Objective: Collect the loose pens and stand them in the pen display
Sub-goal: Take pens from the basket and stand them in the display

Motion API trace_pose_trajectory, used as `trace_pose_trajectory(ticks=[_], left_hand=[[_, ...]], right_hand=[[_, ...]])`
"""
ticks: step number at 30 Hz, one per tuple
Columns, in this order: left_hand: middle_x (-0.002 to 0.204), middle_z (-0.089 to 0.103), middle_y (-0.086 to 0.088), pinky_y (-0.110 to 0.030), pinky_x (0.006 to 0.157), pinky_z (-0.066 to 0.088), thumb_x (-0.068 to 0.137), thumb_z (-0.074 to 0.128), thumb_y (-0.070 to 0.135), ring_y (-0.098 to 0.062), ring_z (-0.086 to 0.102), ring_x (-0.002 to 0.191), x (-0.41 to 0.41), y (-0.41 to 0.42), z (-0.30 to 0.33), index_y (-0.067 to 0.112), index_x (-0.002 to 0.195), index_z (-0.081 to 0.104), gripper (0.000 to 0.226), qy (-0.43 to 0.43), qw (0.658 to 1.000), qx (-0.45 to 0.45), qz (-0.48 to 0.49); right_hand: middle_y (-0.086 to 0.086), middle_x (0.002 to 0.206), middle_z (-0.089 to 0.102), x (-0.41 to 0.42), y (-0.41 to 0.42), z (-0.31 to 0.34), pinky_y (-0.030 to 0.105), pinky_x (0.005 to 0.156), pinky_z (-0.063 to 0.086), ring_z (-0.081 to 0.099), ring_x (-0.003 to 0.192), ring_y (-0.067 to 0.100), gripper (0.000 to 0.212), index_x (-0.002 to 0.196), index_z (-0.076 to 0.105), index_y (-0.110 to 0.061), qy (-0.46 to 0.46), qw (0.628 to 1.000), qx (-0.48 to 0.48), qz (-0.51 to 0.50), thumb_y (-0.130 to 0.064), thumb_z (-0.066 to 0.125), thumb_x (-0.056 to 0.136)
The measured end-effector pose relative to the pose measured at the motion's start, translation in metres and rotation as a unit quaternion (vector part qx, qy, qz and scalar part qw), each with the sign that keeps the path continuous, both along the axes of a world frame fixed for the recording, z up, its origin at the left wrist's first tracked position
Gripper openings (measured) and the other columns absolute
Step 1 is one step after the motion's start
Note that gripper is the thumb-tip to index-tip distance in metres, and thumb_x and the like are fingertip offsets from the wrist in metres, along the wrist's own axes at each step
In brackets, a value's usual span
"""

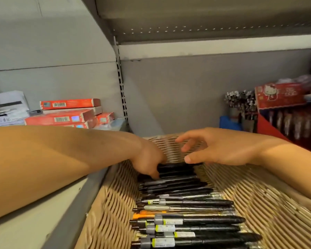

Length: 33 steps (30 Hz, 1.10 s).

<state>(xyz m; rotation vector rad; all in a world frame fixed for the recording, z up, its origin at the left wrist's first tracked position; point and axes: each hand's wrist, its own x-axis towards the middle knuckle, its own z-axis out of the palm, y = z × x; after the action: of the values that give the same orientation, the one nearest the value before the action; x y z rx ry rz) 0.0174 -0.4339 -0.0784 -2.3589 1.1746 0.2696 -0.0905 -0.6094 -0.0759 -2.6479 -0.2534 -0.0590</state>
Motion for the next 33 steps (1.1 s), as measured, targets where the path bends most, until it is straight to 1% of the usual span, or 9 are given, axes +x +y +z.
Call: trace_pose_trajectory(ticks=[9, 12, 14, 16, 19, 23, 25, 28, 33], left_hand=[[0.108, 0.066, -0.002, -0.039, 0.090, 0.050, 0.102, 0.049, 0.039, -0.020, 0.061, 0.097, -0.008, 0.001, 0.006, 0.020, 0.114, 0.065, 0.028, -0.007, 0.994, -0.095, -0.052], [0.073, 0.058, 0.012, -0.027, 0.067, 0.044, 0.099, 0.054, 0.037, -0.004, 0.054, 0.069, -0.010, -0.001, 0.008, 0.034, 0.082, 0.058, 0.017, 0.005, 0.981, -0.182, -0.072], [0.065, 0.061, 0.008, -0.028, 0.059, 0.045, 0.096, 0.058, 0.039, -0.007, 0.054, 0.060, -0.013, -0.003, 0.012, 0.034, 0.080, 0.065, 0.018, 0.030, 0.960, -0.265, -0.083], [0.069, 0.069, 0.002, -0.028, 0.058, 0.046, 0.093, 0.062, 0.042, -0.012, 0.059, 0.061, -0.015, -0.003, 0.015, 0.027, 0.091, 0.076, 0.021, 0.045, 0.937, -0.335, -0.091], [0.064, 0.071, 0.003, -0.014, 0.049, 0.042, 0.090, 0.068, 0.040, -0.009, 0.063, 0.055, -0.018, 0.000, 0.017, 0.025, 0.082, 0.075, 0.019, 0.121, 0.897, -0.417, -0.081], [0.074, 0.075, 0.009, -0.011, 0.066, 0.051, 0.089, 0.071, 0.038, -0.002, 0.069, 0.066, -0.016, 0.001, 0.020, 0.025, 0.091, 0.076, 0.014, 0.201, 0.856, -0.473, -0.062], [0.083, 0.074, 0.012, -0.014, 0.073, 0.051, 0.090, 0.067, 0.044, -0.003, 0.068, 0.079, -0.015, 0.001, 0.020, 0.027, 0.099, 0.075, 0.021, 0.150, 0.893, -0.421, -0.051], [0.115, 0.065, 0.013, -0.026, 0.089, 0.047, 0.095, 0.059, 0.050, -0.009, 0.059, 0.106, -0.017, 0.003, 0.013, 0.034, 0.129, 0.060, 0.038, 0.054, 0.978, -0.191, -0.070], [0.136, 0.049, -0.001, -0.029, 0.089, 0.037, 0.102, 0.051, 0.040, -0.013, 0.045, 0.111, -0.024, 0.003, 0.006, 0.030, 0.150, 0.038, 0.051, 0.042, 0.992, -0.023, -0.119]], right_hand=[[-0.034, 0.116, 0.064, -0.005, -0.002, -0.004, 0.013, 0.092, 0.045, 0.058, 0.101, -0.019, 0.053, 0.139, 0.052, -0.049, -0.036, 0.999, 0.015, -0.022, -0.051, 0.069, 0.089], [-0.035, 0.120, 0.062, -0.008, -0.001, -0.004, 0.000, 0.081, 0.040, 0.058, 0.098, -0.021, 0.056, 0.141, 0.053, -0.044, -0.063, 0.997, -0.013, -0.043, -0.049, 0.072, 0.088], [-0.030, 0.126, 0.062, -0.010, -0.001, -0.004, -0.004, 0.074, 0.036, 0.056, 0.093, -0.018, 0.058, 0.141, 0.055, -0.041, -0.087, 0.992, -0.062, -0.061, -0.049, 0.074, 0.086], [-0.026, 0.126, 0.065, -0.011, 0.000, -0.002, -0.003, 0.069, 0.037, 0.056, 0.082, -0.017, 0.054, 0.137, 0.059, -0.041, -0.091, 0.990, -0.093, -0.062, -0.047, 0.075, 0.086], [-0.022, 0.104, 0.073, -0.012, 0.003, -0.001, 0.006, 0.067, 0.045, 0.061, 0.076, -0.017, 0.030, 0.119, 0.070, -0.042, -0.079, 0.992, -0.085, -0.044, -0.044, 0.072, 0.089], [-0.009, 0.081, 0.075, -0.011, 0.002, -0.001, 0.021, 0.065, 0.053, 0.068, 0.072, 0.003, 0.008, 0.094, 0.074, -0.030, -0.097, 0.992, -0.042, -0.064, -0.036, 0.069, 0.093], [-0.010, 0.072, 0.074, -0.012, 0.003, -0.002, 0.015, 0.056, 0.049, 0.069, 0.063, 0.004, 0.009, 0.086, 0.073, -0.027, -0.086, 0.994, 0.000, -0.067, -0.029, 0.069, 0.094], [-0.005, 0.078, 0.075, -0.012, 0.004, -0.001, 0.019, 0.066, 0.057, 0.074, 0.070, 0.007, 0.012, 0.083, 0.071, -0.028, -0.073, 0.995, 0.028, -0.062, -0.023, 0.068, 0.094], [-0.016, 0.079, 0.074, -0.014, 0.007, -0.001, 0.018, 0.071, 0.050, 0.073, 0.070, 0.002, 0.009, 0.089, 0.070, -0.035, -0.057, 0.997, 0.016, -0.052, -0.031, 0.066, 0.096]])
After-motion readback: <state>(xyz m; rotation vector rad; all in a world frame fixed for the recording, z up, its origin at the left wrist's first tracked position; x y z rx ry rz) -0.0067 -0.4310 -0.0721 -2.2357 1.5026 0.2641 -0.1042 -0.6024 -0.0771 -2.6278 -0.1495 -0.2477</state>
